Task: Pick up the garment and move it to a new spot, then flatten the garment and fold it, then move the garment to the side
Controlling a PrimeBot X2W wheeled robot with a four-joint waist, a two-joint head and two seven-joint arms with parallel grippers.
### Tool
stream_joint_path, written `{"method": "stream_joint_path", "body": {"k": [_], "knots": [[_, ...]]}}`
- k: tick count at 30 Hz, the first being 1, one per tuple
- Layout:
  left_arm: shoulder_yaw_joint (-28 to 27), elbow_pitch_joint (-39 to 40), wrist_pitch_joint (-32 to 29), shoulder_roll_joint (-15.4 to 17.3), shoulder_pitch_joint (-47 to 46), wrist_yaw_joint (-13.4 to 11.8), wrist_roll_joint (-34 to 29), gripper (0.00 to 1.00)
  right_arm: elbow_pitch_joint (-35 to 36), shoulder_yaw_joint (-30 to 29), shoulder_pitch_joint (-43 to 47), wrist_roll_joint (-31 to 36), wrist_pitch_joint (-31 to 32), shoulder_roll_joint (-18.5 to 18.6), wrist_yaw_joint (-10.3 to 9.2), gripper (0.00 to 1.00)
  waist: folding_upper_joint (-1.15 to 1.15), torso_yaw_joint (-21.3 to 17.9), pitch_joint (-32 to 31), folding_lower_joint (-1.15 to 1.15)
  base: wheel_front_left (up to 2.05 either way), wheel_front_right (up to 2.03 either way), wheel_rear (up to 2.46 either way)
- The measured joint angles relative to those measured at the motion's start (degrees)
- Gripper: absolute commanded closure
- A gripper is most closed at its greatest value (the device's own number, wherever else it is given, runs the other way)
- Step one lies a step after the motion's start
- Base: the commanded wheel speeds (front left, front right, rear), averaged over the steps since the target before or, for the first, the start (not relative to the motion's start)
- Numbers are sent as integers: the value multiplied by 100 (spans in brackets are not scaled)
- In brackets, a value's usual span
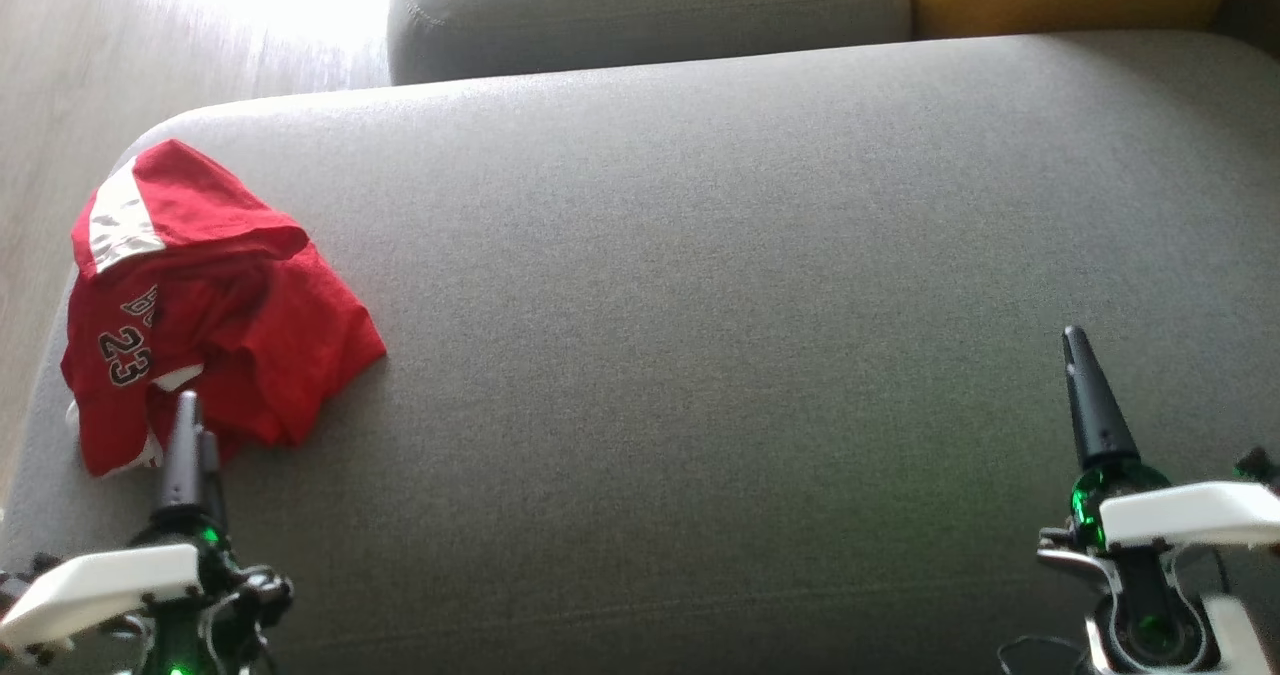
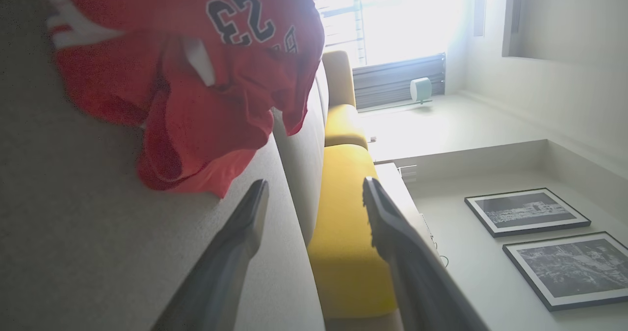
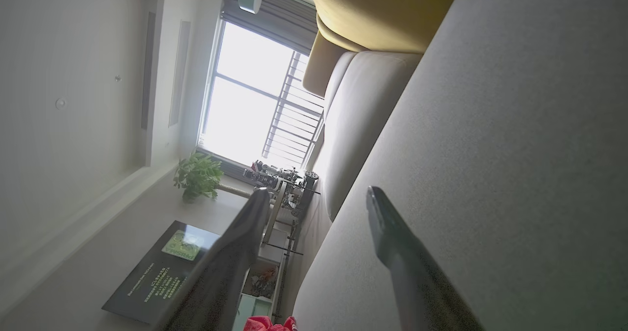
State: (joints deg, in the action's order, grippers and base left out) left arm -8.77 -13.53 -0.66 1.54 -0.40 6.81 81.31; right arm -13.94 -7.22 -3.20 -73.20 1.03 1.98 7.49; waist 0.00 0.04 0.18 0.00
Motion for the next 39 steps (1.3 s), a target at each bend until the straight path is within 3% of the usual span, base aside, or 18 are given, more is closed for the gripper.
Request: {"method": "stream_joint_path", "body": {"k": [19, 32, 39], "knots": [[-67, 1096, 311, 1, -138, -238, -1735, 0, 889, 133, -385, 2549, -314, 1, 0, 0, 0, 21, 45, 0, 0, 0, 0], [489, 1355, 501, 4, -125, -491, -3310, 0, 956, 218, -451, 4330, -535, 2, 0, 0, 0, 44, 61, 0, 0, 0, 0], [818, 1366, 639, 14, -120, -673, -4201, 0, 912, 236, -456, 4959, -633, 4, 0, 0, 0, 61, 72, 0, 0, 0, 0]]}}
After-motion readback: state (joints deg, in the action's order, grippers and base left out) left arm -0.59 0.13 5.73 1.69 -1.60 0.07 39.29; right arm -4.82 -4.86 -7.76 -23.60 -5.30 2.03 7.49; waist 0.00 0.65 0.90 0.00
